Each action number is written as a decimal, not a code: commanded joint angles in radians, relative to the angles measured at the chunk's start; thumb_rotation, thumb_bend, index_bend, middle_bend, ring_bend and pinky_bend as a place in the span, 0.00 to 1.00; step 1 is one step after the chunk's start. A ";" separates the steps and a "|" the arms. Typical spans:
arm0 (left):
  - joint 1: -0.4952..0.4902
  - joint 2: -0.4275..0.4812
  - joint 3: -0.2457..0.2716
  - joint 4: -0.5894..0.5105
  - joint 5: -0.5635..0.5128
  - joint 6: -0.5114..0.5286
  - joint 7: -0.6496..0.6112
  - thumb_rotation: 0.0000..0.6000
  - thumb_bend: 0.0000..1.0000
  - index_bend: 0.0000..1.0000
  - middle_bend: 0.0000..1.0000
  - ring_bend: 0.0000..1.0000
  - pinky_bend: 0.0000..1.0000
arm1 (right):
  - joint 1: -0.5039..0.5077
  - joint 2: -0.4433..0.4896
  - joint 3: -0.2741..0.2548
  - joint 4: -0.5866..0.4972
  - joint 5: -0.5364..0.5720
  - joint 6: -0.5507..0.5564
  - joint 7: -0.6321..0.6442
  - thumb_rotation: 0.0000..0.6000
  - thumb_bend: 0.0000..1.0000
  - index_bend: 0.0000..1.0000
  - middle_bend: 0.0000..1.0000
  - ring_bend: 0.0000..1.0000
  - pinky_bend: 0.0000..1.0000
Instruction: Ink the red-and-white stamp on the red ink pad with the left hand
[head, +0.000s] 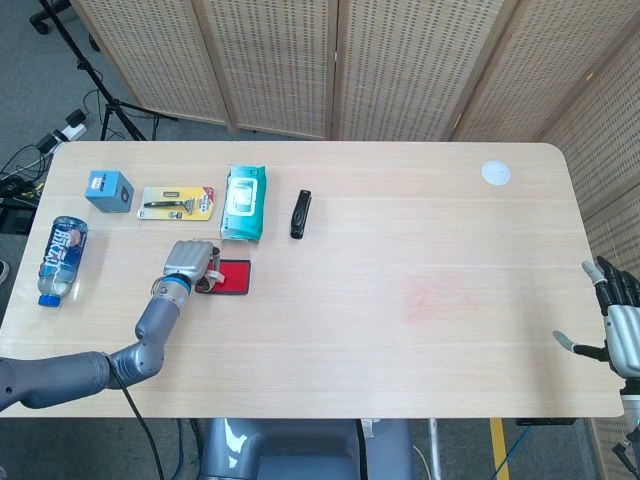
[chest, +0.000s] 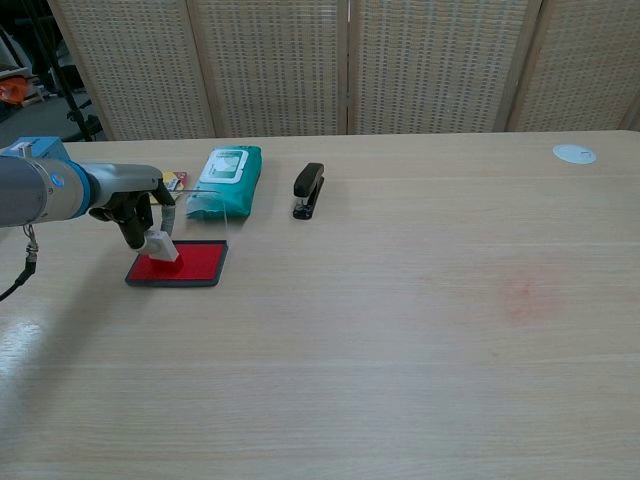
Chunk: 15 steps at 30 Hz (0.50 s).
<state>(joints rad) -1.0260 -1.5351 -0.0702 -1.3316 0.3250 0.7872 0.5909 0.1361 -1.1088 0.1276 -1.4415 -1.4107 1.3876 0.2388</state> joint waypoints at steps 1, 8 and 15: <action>0.000 -0.002 0.001 0.002 0.002 0.000 0.001 1.00 0.41 0.64 0.91 0.98 0.95 | 0.000 0.000 0.000 0.000 0.000 0.000 0.000 1.00 0.00 0.00 0.00 0.00 0.00; 0.001 -0.007 0.002 0.006 -0.001 0.002 0.006 1.00 0.41 0.64 0.91 0.98 0.95 | -0.001 0.001 0.000 -0.002 0.000 0.002 0.003 1.00 0.00 0.00 0.00 0.00 0.00; 0.001 0.026 -0.012 -0.039 0.009 0.022 0.003 1.00 0.41 0.64 0.91 0.98 0.95 | -0.002 0.003 0.000 -0.004 0.000 0.002 0.006 1.00 0.00 0.00 0.00 0.00 0.00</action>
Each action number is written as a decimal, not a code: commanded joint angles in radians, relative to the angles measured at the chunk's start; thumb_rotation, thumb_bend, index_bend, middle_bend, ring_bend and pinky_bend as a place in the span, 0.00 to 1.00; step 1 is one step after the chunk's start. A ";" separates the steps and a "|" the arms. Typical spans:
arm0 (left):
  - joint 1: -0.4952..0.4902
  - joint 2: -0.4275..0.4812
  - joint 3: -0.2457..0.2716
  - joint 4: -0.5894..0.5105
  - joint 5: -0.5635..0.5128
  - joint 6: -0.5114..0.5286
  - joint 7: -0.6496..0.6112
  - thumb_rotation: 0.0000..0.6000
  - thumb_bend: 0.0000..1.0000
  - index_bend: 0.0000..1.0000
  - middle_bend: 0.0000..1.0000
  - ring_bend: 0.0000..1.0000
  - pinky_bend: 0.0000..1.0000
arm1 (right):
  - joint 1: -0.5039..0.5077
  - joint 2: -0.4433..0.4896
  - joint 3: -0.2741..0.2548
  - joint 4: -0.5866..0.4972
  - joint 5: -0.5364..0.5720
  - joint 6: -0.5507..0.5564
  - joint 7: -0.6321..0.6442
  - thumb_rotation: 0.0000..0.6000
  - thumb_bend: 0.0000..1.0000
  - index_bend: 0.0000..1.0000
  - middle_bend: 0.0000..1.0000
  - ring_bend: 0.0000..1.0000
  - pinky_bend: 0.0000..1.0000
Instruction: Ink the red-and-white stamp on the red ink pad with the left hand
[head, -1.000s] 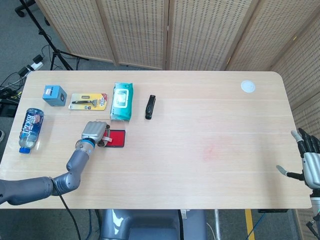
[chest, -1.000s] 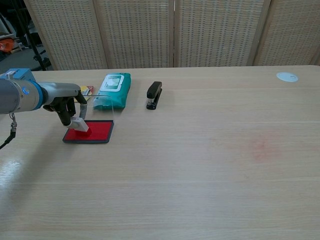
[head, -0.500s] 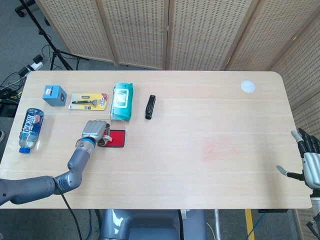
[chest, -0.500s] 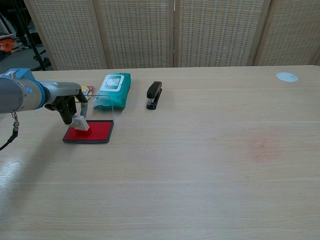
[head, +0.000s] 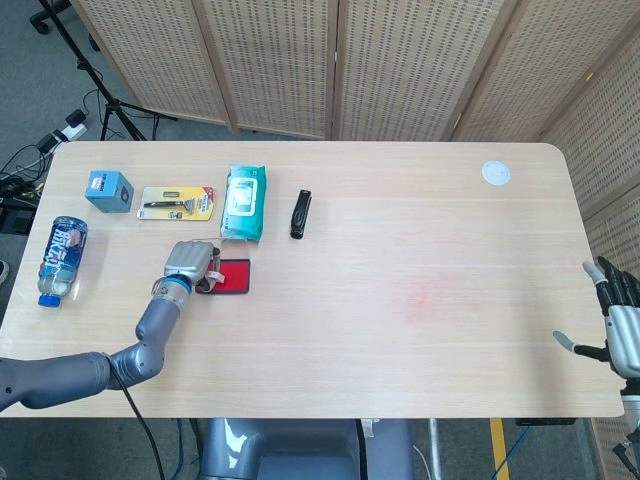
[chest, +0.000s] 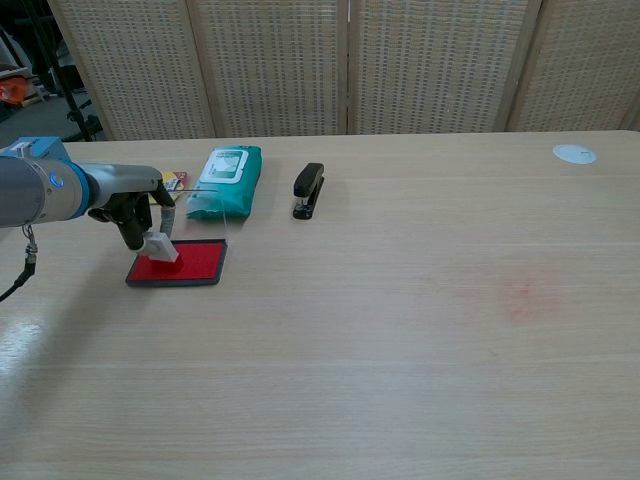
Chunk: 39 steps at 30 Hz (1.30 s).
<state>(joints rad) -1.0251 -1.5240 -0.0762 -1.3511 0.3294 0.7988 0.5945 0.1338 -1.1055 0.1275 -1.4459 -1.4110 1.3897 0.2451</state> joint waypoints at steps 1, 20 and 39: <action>0.001 0.023 -0.008 -0.030 0.007 0.014 -0.002 1.00 0.41 0.64 0.91 0.98 0.95 | 0.000 0.000 -0.001 0.000 0.000 -0.001 0.000 1.00 0.00 0.00 0.00 0.00 0.00; 0.022 0.242 0.021 -0.260 0.030 0.050 0.008 1.00 0.41 0.64 0.91 0.98 0.95 | -0.005 0.003 -0.005 -0.010 -0.017 0.017 -0.009 1.00 0.00 0.00 0.00 0.00 0.00; 0.130 0.253 0.109 -0.151 0.150 -0.031 -0.105 1.00 0.42 0.64 0.91 0.98 0.95 | -0.004 -0.001 -0.012 -0.019 -0.029 0.021 -0.029 1.00 0.00 0.00 0.00 0.00 0.00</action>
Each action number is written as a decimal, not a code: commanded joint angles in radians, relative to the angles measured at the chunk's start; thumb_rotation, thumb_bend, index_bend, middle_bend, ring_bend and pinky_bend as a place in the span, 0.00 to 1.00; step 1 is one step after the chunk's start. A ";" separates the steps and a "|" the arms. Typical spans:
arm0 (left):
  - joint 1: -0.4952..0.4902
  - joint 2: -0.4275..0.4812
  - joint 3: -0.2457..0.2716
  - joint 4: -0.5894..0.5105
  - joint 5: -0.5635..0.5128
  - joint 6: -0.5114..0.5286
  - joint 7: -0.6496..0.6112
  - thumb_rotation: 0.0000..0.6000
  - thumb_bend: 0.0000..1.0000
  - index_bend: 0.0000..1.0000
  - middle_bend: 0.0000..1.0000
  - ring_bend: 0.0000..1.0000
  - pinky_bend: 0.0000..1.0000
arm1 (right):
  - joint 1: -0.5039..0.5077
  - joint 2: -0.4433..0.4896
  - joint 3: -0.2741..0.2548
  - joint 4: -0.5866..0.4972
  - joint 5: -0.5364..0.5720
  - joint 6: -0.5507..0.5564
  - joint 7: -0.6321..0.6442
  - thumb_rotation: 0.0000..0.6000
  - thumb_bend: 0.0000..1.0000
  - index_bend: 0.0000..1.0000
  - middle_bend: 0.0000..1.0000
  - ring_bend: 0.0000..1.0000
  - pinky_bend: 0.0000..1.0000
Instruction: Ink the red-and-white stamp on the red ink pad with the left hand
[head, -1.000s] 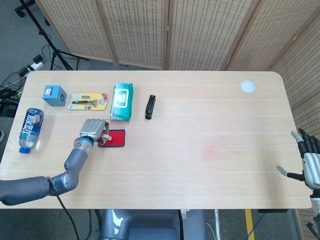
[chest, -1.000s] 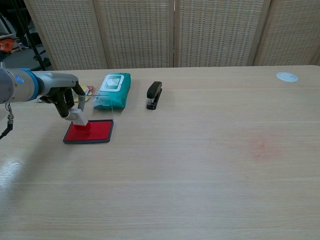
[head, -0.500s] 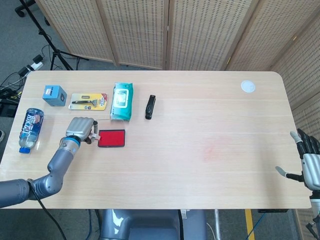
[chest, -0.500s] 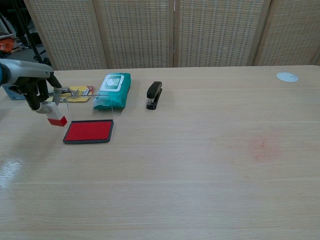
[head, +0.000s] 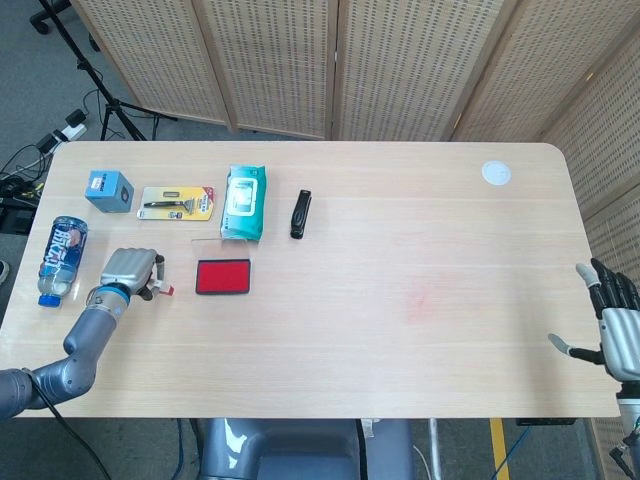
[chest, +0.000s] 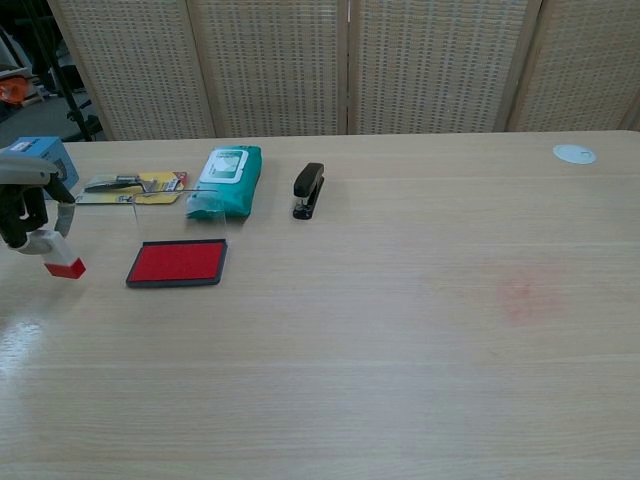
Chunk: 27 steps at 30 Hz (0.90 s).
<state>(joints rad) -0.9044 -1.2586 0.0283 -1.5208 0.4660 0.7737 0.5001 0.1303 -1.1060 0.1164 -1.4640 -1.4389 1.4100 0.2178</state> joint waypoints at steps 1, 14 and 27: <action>0.011 -0.016 0.005 0.024 0.016 -0.008 -0.013 1.00 0.42 0.64 0.91 0.98 0.95 | 0.000 0.000 -0.001 -0.002 -0.001 0.001 -0.003 1.00 0.00 0.00 0.00 0.00 0.00; 0.026 -0.076 0.008 0.102 0.026 -0.015 -0.029 1.00 0.41 0.64 0.91 0.98 0.95 | -0.001 0.003 0.000 -0.002 0.000 0.002 0.005 1.00 0.00 0.00 0.00 0.00 0.00; 0.019 -0.106 0.012 0.130 0.003 -0.014 0.004 1.00 0.40 0.63 0.91 0.98 0.95 | -0.002 0.004 0.001 -0.002 0.001 0.005 0.008 1.00 0.00 0.00 0.00 0.00 0.00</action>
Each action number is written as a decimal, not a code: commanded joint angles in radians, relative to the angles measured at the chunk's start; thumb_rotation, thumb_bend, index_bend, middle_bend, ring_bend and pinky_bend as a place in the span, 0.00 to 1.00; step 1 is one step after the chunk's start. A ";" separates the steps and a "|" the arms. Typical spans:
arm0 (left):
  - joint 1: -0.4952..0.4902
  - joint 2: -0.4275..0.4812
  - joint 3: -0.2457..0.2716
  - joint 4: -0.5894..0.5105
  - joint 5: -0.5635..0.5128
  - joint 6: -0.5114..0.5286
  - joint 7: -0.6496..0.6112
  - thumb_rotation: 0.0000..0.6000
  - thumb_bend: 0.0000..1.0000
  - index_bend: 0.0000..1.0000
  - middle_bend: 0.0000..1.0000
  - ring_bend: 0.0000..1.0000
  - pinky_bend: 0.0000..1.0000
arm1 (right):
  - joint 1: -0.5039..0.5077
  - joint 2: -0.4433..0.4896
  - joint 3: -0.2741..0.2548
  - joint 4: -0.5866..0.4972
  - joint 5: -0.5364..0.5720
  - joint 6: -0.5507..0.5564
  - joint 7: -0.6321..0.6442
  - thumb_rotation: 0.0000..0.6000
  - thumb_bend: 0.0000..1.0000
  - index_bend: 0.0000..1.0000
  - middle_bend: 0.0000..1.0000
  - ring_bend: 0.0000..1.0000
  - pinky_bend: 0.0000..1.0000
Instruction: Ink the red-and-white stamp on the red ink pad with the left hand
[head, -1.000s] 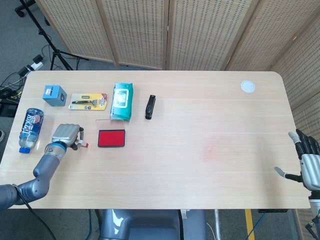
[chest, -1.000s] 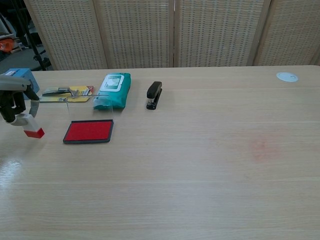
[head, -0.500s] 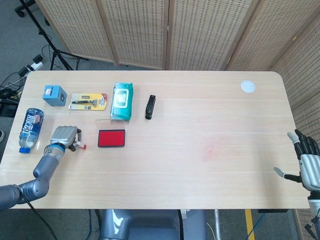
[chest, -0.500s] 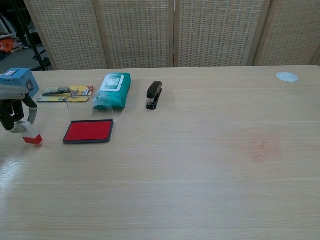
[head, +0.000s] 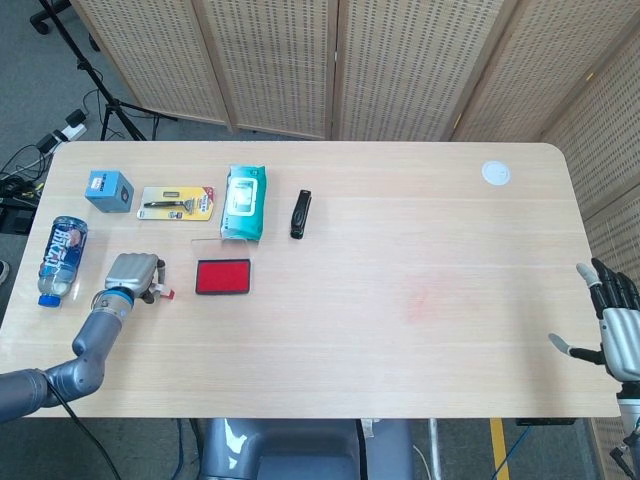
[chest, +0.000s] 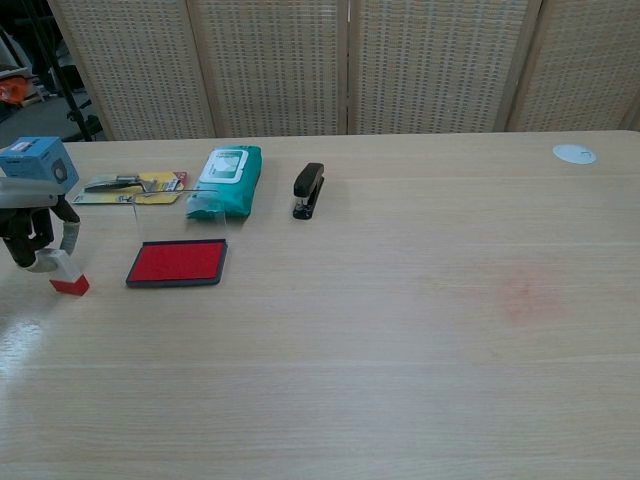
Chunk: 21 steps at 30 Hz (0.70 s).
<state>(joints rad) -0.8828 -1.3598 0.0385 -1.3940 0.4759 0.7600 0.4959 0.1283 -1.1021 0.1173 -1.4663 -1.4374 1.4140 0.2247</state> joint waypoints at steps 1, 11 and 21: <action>-0.004 -0.006 0.000 0.003 -0.010 0.000 0.009 1.00 0.40 0.62 0.91 0.98 0.95 | 0.000 0.001 0.000 0.000 -0.001 0.001 0.002 1.00 0.00 0.00 0.00 0.00 0.00; -0.011 -0.004 0.000 -0.011 -0.025 0.008 0.029 1.00 0.39 0.53 0.91 0.98 0.95 | -0.001 0.002 0.001 0.000 0.000 0.002 0.007 1.00 0.00 0.00 0.00 0.00 0.00; -0.012 0.012 0.003 -0.044 -0.017 0.016 0.039 1.00 0.39 0.53 0.91 0.98 0.95 | -0.002 0.005 0.002 0.000 0.003 0.002 0.012 1.00 0.00 0.00 0.00 0.00 0.00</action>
<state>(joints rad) -0.8955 -1.3498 0.0407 -1.4352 0.4563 0.7736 0.5336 0.1262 -1.0974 0.1197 -1.4668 -1.4348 1.4165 0.2371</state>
